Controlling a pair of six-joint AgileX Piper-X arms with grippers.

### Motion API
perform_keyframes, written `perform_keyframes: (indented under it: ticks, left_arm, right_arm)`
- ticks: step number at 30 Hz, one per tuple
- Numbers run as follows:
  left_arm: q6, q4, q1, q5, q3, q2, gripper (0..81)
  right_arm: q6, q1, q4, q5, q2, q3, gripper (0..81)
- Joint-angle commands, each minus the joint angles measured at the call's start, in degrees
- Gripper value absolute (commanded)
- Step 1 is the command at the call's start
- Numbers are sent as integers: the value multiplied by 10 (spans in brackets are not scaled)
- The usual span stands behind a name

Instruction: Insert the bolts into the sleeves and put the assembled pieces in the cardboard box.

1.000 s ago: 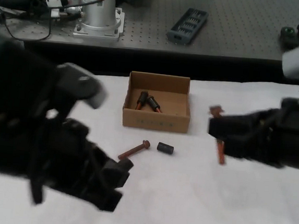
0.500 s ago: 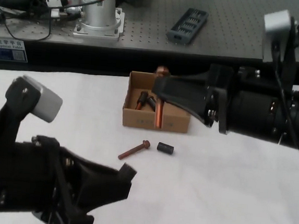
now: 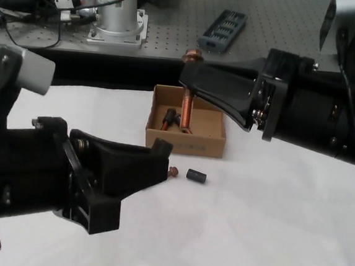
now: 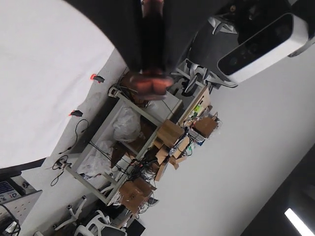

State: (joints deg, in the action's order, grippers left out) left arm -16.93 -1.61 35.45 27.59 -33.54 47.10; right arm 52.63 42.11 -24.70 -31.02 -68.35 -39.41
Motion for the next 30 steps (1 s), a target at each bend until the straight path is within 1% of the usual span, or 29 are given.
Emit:
perform_keyframes:
  ticks: [1,6,10,15,30]
  left_arm:
    - [-14,-16,-1,0,-3,-2,6]
    - [-48,-45,-1,3,-3,18,6]
    - [-72,-78,-1,21,-3,36,6]
    - [-75,-88,-1,50,-3,40,6]
    - [-79,-107,-1,53,-3,40,6]
  right_arm:
    - [-16,0,-12,-7,1,-10,19]
    - [-23,0,-12,-7,1,-10,19]
    - [-23,0,-26,-9,1,-10,19]
    - [-24,0,-29,-9,1,-10,19]
    - [-26,0,-32,-9,1,-10,19]
